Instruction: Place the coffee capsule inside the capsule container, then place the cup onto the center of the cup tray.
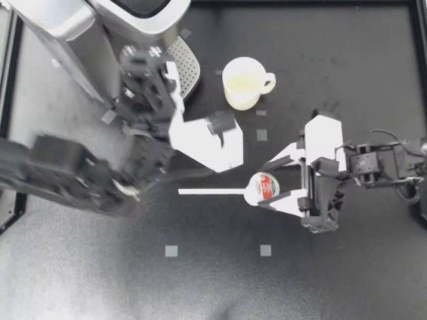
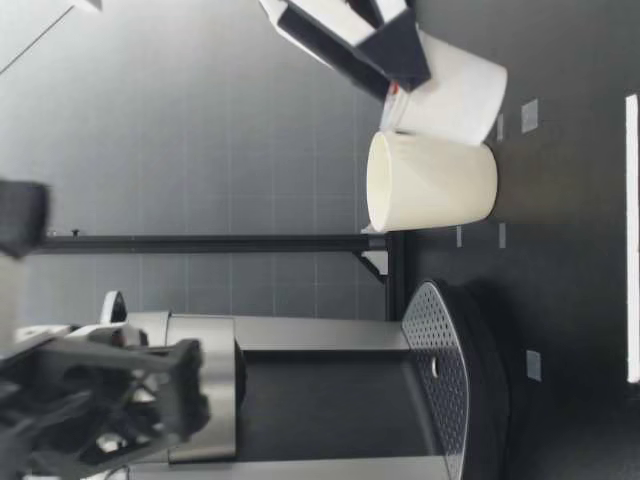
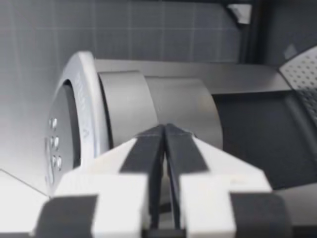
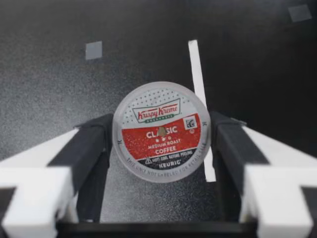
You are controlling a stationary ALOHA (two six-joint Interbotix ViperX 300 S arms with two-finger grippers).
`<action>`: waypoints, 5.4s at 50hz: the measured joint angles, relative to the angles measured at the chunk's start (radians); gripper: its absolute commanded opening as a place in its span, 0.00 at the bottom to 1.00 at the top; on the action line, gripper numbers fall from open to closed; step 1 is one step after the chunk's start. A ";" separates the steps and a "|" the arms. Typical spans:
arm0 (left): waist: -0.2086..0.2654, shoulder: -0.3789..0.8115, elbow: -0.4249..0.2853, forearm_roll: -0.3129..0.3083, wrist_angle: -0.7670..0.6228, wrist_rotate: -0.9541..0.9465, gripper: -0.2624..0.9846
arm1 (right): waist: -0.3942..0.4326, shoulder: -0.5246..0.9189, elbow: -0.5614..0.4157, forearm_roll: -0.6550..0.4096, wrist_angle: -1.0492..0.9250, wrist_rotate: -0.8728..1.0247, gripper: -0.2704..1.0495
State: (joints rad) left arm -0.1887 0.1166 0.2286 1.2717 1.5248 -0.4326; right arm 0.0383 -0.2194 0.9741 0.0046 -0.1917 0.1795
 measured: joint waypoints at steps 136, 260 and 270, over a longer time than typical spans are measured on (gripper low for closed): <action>0.308 -0.469 0.284 0.383 -0.279 -0.451 0.28 | 0.000 0.002 -0.029 0.002 -0.072 -0.006 0.63; 0.600 -0.925 0.443 0.250 -1.118 -0.818 0.28 | -0.356 0.152 -0.462 0.002 -0.314 -0.382 0.64; 0.600 -0.930 0.453 0.250 -1.118 -0.818 0.28 | -0.365 0.184 -0.486 0.002 -0.295 -0.383 0.64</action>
State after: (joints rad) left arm 0.4111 -0.8130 0.6811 1.5217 0.4065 -1.2502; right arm -0.3267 -0.0353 0.4878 0.0061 -0.4863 -0.2040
